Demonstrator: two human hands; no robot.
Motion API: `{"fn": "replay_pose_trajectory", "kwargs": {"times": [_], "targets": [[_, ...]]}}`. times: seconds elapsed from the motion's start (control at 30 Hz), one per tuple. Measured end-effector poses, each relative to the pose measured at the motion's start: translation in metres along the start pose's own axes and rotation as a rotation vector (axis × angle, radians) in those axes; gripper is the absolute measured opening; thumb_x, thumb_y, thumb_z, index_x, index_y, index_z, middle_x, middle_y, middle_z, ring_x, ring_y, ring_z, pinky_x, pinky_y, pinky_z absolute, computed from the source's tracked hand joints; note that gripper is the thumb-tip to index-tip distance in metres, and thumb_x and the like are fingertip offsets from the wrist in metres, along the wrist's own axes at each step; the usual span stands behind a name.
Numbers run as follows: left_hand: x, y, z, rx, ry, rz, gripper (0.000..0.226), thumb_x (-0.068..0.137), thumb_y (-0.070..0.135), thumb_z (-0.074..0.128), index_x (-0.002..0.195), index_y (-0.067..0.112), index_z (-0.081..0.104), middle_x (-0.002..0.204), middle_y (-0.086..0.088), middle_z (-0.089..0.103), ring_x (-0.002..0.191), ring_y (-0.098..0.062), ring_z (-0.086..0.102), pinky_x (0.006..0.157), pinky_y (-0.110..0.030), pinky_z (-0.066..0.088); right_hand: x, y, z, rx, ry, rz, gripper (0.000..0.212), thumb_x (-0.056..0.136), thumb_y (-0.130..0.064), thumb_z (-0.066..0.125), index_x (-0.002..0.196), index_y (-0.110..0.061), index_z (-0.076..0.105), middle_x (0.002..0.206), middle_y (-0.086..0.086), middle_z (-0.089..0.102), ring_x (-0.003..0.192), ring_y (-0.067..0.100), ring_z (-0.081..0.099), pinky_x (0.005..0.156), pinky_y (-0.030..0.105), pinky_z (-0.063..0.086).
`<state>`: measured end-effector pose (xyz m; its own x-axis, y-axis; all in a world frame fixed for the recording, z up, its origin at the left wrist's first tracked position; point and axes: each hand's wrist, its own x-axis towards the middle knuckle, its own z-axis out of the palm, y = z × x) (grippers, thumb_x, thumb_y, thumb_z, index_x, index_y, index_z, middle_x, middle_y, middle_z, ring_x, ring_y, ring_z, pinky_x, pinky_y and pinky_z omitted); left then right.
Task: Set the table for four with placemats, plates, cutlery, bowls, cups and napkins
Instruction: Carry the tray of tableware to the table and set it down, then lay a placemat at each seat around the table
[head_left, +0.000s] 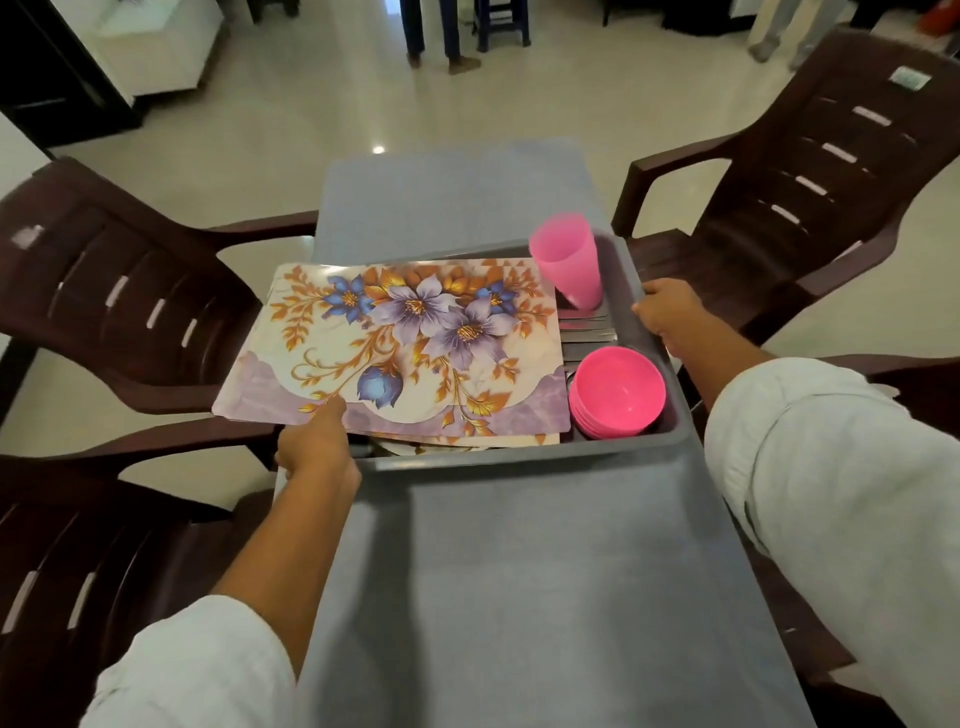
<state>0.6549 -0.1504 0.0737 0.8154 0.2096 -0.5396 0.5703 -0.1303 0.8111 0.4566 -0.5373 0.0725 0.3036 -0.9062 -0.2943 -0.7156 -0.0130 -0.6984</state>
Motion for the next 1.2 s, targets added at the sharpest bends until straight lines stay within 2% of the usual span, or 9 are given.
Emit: {"fn": "replay_pose_trajectory", "kwargs": {"times": [0.2,0.3,0.4,0.63,0.73,0.87,1.0,1.13,1.2], "targets": [[0.006,-0.01,0.003,-0.011,0.018,-0.012,0.059,0.077,0.031,0.082,0.128,0.012,0.058,0.123,-0.003,0.059,0.099,-0.024,0.061,0.075,-0.034,0.051,0.012,0.01,0.014,-0.045,-0.03,-0.014,0.049,0.098,-0.015,0.061,0.146,-0.012,0.052,0.147,0.017,0.053,0.13,0.039,0.052,0.109,0.044,0.046],[0.008,-0.013,0.003,-0.005,0.019,-0.01,0.053,0.082,0.03,0.081,0.127,0.013,0.056,0.12,-0.001,0.057,0.084,-0.019,0.06,0.065,-0.031,0.049,0.012,0.013,0.018,-0.082,-0.035,-0.015,0.05,0.099,-0.019,0.063,0.147,-0.011,0.051,0.147,0.018,0.052,0.131,0.04,0.051,0.111,0.048,0.044],[0.005,-0.014,0.002,0.001,0.005,-0.014,0.054,0.084,0.028,0.08,0.13,0.011,0.056,0.119,-0.002,0.058,0.096,-0.022,0.058,0.078,-0.033,0.05,0.014,0.014,0.019,-0.151,-0.05,-0.029,0.049,0.101,-0.021,0.061,0.147,-0.008,0.05,0.147,0.019,0.052,0.133,0.041,0.05,0.112,0.051,0.042],[0.007,-0.01,-0.011,0.025,-0.127,-0.001,0.059,0.086,0.023,0.078,0.137,0.01,0.052,0.128,-0.002,0.055,0.107,-0.021,0.051,0.089,-0.034,0.043,-0.003,0.003,0.011,-0.299,-0.058,-0.092,0.046,0.102,-0.018,0.053,0.142,0.004,0.049,0.146,0.026,0.05,0.133,0.045,0.048,0.111,0.047,0.041],[0.007,-0.007,-0.021,0.07,-0.221,-0.007,0.057,0.089,0.024,0.075,0.138,0.009,0.051,0.125,0.0,0.051,0.11,-0.02,0.044,0.092,-0.038,0.038,-0.039,-0.014,0.009,-0.312,0.1,-0.133,0.042,0.101,-0.02,0.052,0.139,-0.002,0.053,0.141,0.024,0.054,0.128,0.044,0.051,0.102,0.044,0.045],[0.005,0.002,-0.043,0.16,-0.203,0.052,0.063,0.087,0.03,0.078,0.137,0.006,0.049,0.132,-0.003,0.054,0.112,-0.025,0.05,0.092,-0.039,0.042,-0.11,-0.048,0.025,-0.13,0.34,-0.454,0.025,0.101,-0.017,0.049,0.117,-0.009,0.067,0.121,0.016,0.061,0.11,0.031,0.058,0.089,0.038,0.048],[0.024,0.023,-0.072,0.353,0.04,0.267,0.069,0.082,0.028,0.081,0.136,0.004,0.046,0.14,-0.015,0.047,0.119,-0.038,0.056,0.096,-0.046,0.052,-0.19,-0.067,0.066,0.012,0.122,-0.581,0.018,0.099,-0.017,0.051,0.098,-0.007,0.067,0.093,0.011,0.067,0.082,0.027,0.06,0.07,0.037,0.049],[0.051,0.05,-0.09,0.499,0.015,0.478,0.062,0.086,0.027,0.079,0.137,0.008,0.05,0.14,-0.013,0.044,0.117,-0.034,0.056,0.097,-0.048,0.052,-0.243,-0.062,0.127,0.155,-0.309,-0.247,0.019,0.095,-0.018,0.056,0.083,-0.016,0.071,0.088,0.007,0.073,0.087,0.029,0.07,0.078,0.042,0.06],[0.063,0.06,-0.091,0.547,-0.023,0.524,0.056,0.087,0.029,0.079,0.134,0.009,0.055,0.137,-0.012,0.048,0.115,-0.031,0.057,0.094,-0.045,0.054,-0.259,-0.063,0.151,0.33,-0.383,-0.068,0.018,0.097,-0.019,0.059,0.082,-0.021,0.068,0.096,0.012,0.074,0.096,0.033,0.071,0.087,0.049,0.06]]}}
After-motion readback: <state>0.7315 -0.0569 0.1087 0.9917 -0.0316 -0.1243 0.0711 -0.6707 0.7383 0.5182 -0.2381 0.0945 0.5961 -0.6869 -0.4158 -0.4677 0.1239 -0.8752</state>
